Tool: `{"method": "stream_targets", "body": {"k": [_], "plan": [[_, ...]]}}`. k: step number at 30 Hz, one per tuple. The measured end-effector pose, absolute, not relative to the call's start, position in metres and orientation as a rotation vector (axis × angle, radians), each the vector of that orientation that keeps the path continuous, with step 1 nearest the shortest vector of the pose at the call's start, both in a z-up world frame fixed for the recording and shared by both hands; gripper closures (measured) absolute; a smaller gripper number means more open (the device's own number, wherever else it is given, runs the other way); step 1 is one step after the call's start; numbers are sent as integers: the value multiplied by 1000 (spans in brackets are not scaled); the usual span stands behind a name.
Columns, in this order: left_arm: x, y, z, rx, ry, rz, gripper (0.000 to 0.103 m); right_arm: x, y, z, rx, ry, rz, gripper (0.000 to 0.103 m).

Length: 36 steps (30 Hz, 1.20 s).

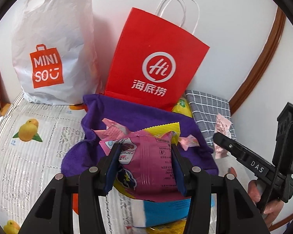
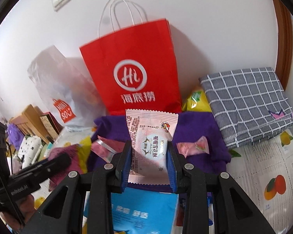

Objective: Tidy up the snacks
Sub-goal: 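Carry the packet with the right tool while the left tool carries the chip bag over the purple towel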

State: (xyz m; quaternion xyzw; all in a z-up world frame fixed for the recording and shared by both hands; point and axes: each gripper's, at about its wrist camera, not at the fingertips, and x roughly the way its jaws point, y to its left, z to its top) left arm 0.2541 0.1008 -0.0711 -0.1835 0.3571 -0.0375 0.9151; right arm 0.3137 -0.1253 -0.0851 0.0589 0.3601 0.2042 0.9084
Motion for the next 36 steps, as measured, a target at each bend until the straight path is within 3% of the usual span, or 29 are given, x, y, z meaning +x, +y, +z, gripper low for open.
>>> {"method": "stream_targets", "body": {"k": [36], "plan": [[264, 128, -94, -482, 735, -28, 56, 357, -151, -167, 93, 899, 248, 70]]}}
